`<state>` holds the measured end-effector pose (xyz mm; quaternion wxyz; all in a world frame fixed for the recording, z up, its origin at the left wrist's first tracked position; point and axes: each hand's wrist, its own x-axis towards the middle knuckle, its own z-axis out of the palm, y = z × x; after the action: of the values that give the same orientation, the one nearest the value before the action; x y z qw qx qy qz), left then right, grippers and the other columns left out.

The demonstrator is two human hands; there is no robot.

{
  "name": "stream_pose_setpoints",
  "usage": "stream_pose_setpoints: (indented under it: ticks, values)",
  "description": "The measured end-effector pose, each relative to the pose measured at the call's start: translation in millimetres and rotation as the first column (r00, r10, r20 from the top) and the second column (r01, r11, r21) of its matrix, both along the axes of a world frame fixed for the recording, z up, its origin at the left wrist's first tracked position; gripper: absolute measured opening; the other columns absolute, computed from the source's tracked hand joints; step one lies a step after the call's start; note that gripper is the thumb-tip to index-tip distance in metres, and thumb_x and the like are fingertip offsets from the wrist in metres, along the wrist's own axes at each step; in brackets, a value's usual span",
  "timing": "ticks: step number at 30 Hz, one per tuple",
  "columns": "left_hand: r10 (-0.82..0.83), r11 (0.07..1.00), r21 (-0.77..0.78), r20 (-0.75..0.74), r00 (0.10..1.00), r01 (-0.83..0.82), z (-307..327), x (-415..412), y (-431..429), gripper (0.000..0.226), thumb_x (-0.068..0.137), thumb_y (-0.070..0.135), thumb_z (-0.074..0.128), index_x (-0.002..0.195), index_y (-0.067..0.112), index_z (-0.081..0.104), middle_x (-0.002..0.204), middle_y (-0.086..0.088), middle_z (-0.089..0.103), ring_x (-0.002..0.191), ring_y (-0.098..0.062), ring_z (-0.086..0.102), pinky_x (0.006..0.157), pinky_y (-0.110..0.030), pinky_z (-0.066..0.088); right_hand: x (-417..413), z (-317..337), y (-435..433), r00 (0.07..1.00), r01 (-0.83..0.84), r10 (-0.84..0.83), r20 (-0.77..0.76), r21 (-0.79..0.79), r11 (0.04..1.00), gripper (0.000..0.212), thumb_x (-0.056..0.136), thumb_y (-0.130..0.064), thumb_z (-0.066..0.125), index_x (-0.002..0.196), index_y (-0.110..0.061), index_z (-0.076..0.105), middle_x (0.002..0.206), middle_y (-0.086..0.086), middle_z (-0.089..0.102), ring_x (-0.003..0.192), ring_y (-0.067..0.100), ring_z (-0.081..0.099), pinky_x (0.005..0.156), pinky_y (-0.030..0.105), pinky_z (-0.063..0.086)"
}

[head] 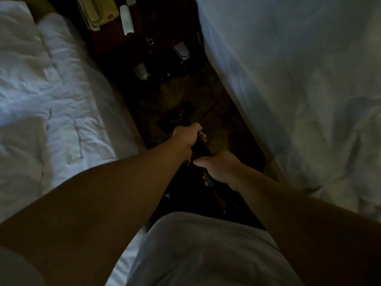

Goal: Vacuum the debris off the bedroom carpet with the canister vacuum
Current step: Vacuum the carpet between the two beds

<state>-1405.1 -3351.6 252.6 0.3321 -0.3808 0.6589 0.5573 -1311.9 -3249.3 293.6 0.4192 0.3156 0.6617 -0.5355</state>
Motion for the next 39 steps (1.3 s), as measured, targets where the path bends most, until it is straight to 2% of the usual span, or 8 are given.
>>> stream_pose_setpoints:
  ticks: [3,8,16,22,29,33,37,39]
  values:
    - [-0.032,0.999,0.009,-0.002,0.999,0.032,-5.2,-53.5,-22.1,0.013,0.095,0.015,0.064,0.089,0.003,0.062,0.076,-0.009,0.064,0.072,-0.024,0.064,0.091,-0.048,0.058,-50.2,-4.0,-26.2,0.998,0.056,-0.055,0.020,-0.030,0.998,0.034,0.094,-0.040,0.078,0.097,-0.007,0.074,0.085,0.014,0.073,0.071,0.030,0.073,0.074,0.045,0.064]
    - [-0.112,0.994,-0.014,-0.006,0.994,0.112,-11.7,-138.6,-53.7,0.014,0.095,0.017,0.064,0.093,0.004,0.061,0.074,-0.007,0.064,0.069,-0.021,0.065,0.079,-0.040,0.058,-130.4,-9.8,-65.7,0.991,0.131,-0.131,0.042,-0.006,0.991,0.034,0.091,-0.040,0.079,0.099,-0.007,0.076,0.102,0.022,0.076,0.087,0.039,0.077,0.086,0.055,0.062]
    - [-0.195,0.981,-0.020,-0.016,0.981,0.194,-39.3,-216.2,-79.3,0.015,0.092,0.020,0.065,0.084,0.008,0.061,0.073,-0.006,0.065,0.073,-0.022,0.067,0.085,-0.043,0.059,-200.9,-38.9,-95.7,0.968,0.245,-0.243,0.057,-0.049,0.968,0.028,0.096,-0.039,0.076,0.092,-0.011,0.073,0.071,0.006,0.070,0.056,0.019,0.069,0.063,0.036,0.062]
    - [-0.207,0.977,-0.035,0.064,0.976,0.209,-44.2,-190.8,-77.9,0.012,0.093,0.019,0.063,0.087,0.008,0.062,0.072,-0.005,0.064,0.069,-0.019,0.066,0.078,-0.039,0.061,-177.9,-42.6,-103.1,0.960,0.245,-0.240,0.142,-0.018,0.969,0.028,0.093,-0.044,0.078,0.092,-0.016,0.074,0.082,0.007,0.072,0.074,0.028,0.072,0.081,0.045,0.063]
    - [-0.228,0.974,0.058,0.171,0.959,0.221,-23.5,-141.3,-54.2,0.018,0.092,0.020,0.064,0.102,0.005,0.065,0.082,-0.007,0.066,0.077,-0.022,0.069,0.085,-0.044,0.061,-123.7,-12.7,-77.1,0.965,0.223,-0.219,0.146,-0.010,0.975,0.028,0.097,-0.037,0.073,0.086,-0.012,0.070,0.081,0.008,0.067,0.075,0.026,0.066,0.070,0.037,0.052]
    - [-0.217,0.975,0.101,0.208,0.954,0.200,-17.6,-76.3,-27.4,0.021,0.094,0.019,0.063,0.109,0.005,0.062,0.088,-0.009,0.063,0.078,-0.022,0.068,0.074,-0.039,0.061,-63.1,2.6,-47.3,0.957,0.201,-0.196,0.214,0.002,0.980,0.030,0.097,-0.038,0.075,0.092,-0.008,0.071,0.077,0.008,0.064,0.062,0.021,0.059,0.056,0.028,0.043]
    - [-0.197,0.977,0.126,0.214,0.957,0.173,-10.7,-3.0,3.5,0.022,0.095,0.018,0.061,0.112,0.004,0.062,0.088,-0.010,0.063,0.076,-0.022,0.067,0.072,-0.038,0.061,6.3,8.5,-11.8,0.965,0.133,-0.137,0.222,0.036,0.991,0.035,0.094,-0.041,0.077,0.086,-0.009,0.067,0.080,0.011,0.065,0.070,0.026,0.064,0.064,0.034,0.053]
    - [-0.177,0.980,0.130,0.229,0.957,0.150,-4.6,36.6,21.7,0.022,0.096,0.018,0.061,0.113,0.003,0.062,0.089,-0.009,0.063,0.075,-0.021,0.066,0.065,-0.036,0.059,40.4,19.6,8.2,0.964,0.111,-0.121,0.235,0.058,0.992,0.034,0.095,-0.039,0.077,0.082,-0.011,0.063,0.074,0.008,0.061,0.063,0.021,0.059,0.056,0.030,0.051]
